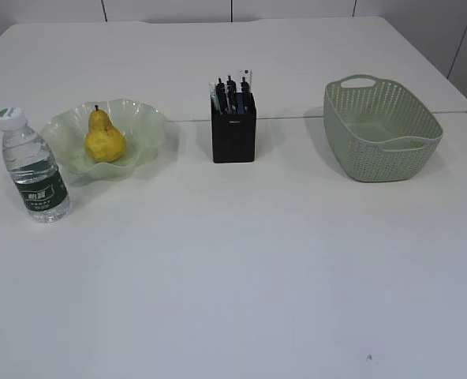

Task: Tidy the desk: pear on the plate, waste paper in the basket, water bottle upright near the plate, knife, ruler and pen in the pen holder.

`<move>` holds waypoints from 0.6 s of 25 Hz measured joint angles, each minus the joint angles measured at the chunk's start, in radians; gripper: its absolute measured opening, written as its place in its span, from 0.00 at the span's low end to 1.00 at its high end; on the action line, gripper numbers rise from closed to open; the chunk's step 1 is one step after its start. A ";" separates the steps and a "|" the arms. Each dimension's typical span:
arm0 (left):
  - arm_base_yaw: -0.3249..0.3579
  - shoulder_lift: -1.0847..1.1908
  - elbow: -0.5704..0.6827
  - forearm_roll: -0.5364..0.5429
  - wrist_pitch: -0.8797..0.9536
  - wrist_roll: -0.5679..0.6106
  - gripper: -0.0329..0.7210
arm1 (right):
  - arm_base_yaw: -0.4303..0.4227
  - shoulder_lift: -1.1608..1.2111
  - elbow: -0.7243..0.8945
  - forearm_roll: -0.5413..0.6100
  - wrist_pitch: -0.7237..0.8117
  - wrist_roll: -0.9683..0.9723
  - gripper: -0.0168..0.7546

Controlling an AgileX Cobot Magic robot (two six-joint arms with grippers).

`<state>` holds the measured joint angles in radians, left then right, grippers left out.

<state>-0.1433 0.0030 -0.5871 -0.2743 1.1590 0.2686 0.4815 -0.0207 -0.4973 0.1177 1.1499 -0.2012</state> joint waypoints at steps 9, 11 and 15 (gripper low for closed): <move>0.000 0.000 0.075 0.041 -0.029 -0.028 0.36 | 0.000 0.000 0.002 0.000 0.002 -0.002 0.48; 0.000 0.000 0.075 0.054 -0.029 -0.039 0.36 | 0.000 0.000 0.002 0.000 0.002 -0.004 0.48; 0.000 0.000 0.075 0.060 -0.031 -0.043 0.36 | -0.002 0.000 0.002 0.001 0.002 -0.004 0.48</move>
<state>-0.1433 0.0030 -0.5119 -0.2146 1.1281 0.2261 0.4793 -0.0207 -0.4952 0.1186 1.1520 -0.2054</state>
